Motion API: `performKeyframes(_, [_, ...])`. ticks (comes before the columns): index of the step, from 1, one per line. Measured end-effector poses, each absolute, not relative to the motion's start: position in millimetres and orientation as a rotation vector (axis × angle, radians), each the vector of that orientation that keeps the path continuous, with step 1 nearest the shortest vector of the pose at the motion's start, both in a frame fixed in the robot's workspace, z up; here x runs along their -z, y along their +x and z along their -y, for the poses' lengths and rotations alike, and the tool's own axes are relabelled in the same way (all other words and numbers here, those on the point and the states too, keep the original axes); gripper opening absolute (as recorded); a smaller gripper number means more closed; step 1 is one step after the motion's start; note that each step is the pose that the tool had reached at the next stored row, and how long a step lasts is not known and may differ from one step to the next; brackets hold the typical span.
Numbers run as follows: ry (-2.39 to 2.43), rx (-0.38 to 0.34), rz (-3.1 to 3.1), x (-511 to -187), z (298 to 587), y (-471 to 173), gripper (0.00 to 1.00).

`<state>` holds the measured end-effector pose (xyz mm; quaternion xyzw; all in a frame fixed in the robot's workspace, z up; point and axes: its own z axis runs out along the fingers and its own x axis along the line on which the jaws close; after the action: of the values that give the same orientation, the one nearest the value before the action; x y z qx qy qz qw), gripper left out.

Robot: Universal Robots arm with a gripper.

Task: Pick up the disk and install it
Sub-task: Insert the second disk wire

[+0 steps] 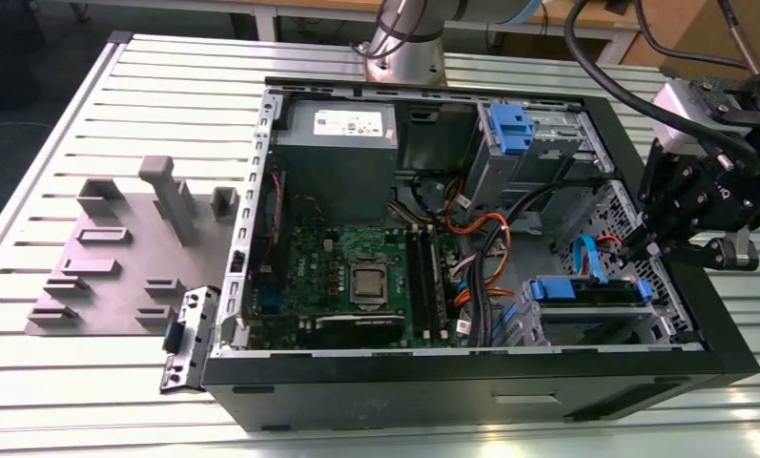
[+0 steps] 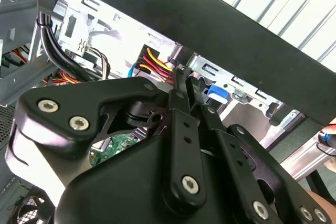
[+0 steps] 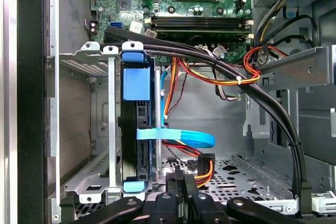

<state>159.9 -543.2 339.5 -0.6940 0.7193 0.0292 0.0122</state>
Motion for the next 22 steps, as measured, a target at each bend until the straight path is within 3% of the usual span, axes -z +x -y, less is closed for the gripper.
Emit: performKeyframes(22, [-2.162,-0.088,-2.241,-339,555,145,0.17])
